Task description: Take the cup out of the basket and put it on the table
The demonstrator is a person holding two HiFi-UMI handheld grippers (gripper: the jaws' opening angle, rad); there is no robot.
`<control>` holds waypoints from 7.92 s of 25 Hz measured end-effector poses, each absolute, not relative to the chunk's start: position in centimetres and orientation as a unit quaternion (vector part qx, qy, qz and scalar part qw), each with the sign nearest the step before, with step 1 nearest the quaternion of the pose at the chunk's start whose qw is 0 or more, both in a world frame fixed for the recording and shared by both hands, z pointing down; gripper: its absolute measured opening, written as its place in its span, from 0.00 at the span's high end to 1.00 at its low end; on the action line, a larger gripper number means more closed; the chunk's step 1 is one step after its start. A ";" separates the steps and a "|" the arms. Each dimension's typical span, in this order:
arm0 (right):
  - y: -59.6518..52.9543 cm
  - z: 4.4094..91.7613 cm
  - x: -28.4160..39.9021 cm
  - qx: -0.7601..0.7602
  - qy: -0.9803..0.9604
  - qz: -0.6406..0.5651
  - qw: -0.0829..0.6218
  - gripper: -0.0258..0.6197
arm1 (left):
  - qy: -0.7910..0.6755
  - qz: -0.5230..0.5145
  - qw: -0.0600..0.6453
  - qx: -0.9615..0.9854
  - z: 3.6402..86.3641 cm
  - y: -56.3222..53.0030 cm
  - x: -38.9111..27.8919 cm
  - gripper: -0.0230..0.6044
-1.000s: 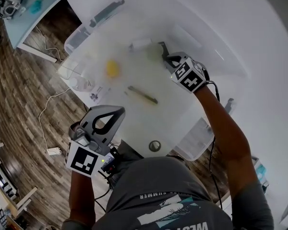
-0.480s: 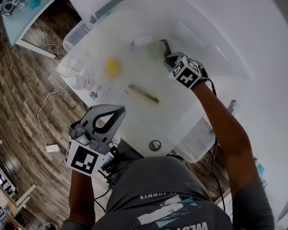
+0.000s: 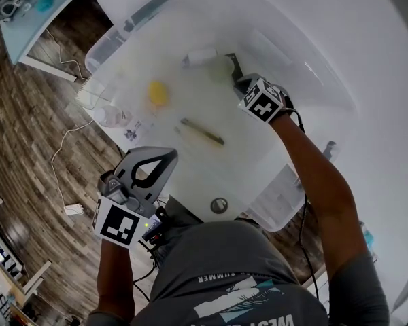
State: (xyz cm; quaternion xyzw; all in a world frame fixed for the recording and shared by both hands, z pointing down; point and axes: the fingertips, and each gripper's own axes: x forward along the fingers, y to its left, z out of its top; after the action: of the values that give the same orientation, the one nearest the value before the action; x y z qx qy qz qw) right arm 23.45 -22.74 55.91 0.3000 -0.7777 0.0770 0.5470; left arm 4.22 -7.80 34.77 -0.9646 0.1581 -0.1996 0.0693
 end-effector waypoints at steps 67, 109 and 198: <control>-25.4 55.3 19.8 0.271 -0.786 -0.082 0.550 0.77 | 0.166 -0.181 0.032 -0.969 37.7 -8.0 2.9 0.95; -21.8 51.6 19.7 0.295 -0.781 -0.077 0.545 0.92 | 0.177 -0.183 0.048 -0.966 36.2 -4.3 3.1 0.95; -5.9 26.3 6.3 0.347 -0.866 -0.191 0.305 0.92 | 0.233 -0.196 0.068 -0.950 35.7 0.2 -1.5 0.95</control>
State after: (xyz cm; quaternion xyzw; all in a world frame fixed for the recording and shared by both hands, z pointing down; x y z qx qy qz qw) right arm 6.32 -5.92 26.32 0.3473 -0.8660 -0.1911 0.3047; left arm -1.50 0.16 35.74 -0.9501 0.2331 -0.1961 0.0676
